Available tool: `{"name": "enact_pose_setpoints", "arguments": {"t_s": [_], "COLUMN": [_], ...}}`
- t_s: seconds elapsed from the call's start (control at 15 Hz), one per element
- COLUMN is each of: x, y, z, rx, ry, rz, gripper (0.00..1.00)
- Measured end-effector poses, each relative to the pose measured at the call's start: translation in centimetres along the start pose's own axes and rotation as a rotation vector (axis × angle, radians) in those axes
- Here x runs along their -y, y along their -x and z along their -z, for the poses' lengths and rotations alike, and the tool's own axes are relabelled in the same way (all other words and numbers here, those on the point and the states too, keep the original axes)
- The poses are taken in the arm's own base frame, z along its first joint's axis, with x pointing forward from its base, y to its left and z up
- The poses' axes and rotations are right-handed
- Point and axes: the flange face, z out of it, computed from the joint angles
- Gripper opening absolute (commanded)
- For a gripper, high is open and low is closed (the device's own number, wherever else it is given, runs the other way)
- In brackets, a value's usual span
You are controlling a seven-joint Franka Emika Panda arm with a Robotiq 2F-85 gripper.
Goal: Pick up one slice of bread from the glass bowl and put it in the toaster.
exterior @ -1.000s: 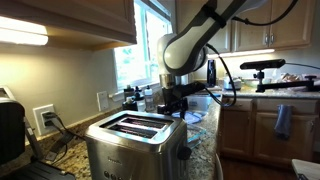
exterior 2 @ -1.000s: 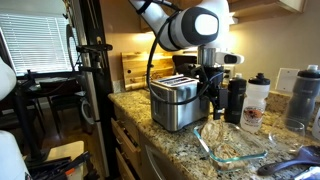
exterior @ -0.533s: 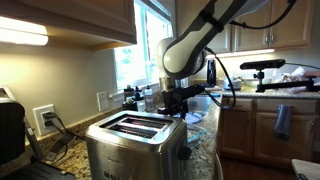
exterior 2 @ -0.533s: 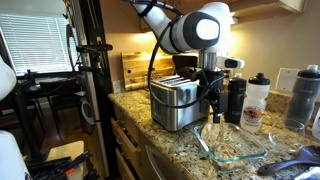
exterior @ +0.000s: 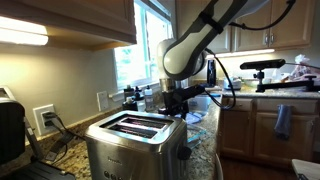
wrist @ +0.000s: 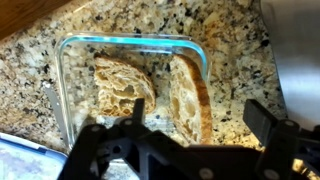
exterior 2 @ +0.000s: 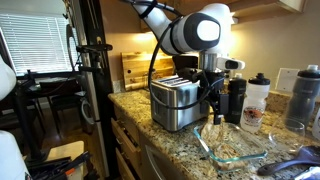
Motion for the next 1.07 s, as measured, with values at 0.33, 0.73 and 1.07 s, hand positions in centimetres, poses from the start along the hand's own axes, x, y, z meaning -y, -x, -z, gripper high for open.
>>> {"name": "enact_pose_setpoints", "arguments": {"t_s": [0.33,0.73,1.07], "x": [-1.3,-1.6,-0.8], "y": [-0.7,-1.8,-2.2], "z": [-0.6,-1.0,-1.5], "rx": [0.000,-0.004,0.000], "ry": [0.025,0.034,0.036], "rz": [-0.013,-0.022,-0.013], "gripper": [1.00,1.00,1.00]}}
